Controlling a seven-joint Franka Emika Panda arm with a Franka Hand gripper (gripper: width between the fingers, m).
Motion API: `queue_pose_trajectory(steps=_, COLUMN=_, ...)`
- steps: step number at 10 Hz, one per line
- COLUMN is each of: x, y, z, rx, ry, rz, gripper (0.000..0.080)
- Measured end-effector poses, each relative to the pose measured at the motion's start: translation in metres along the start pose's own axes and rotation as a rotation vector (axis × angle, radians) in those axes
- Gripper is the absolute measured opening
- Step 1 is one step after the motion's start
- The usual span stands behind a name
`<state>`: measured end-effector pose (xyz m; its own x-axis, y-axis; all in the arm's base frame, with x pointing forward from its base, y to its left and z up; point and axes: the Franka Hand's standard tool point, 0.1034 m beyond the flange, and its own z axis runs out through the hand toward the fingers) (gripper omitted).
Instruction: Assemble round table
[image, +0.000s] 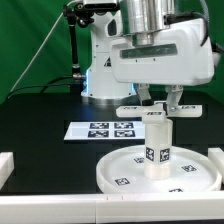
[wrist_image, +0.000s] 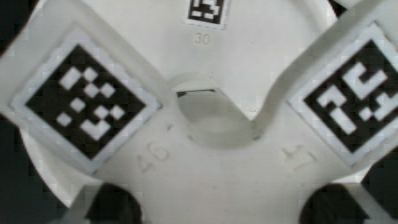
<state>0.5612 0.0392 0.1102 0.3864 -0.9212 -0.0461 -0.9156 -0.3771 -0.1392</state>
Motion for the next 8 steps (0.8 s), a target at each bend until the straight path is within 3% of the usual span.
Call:
queue_pose_trajectory(steps=1, x=0.0001, y=-0.0009, z=-0.0003, rx=-0.01, ry=-0.007, rz=0.045, gripper=0.0443)
queue_pose_trajectory(steps=5, x=0.0006, y=-0.0005, z=0.0, rx=0.0, ry=-0.019, rz=0.285, gripper=0.0443)
queue_pose_trajectory(steps=8, x=0.0002, y=0.0002, z=0.0006, rx=0.065, ry=-0.029, rz=0.627, gripper=0.0443)
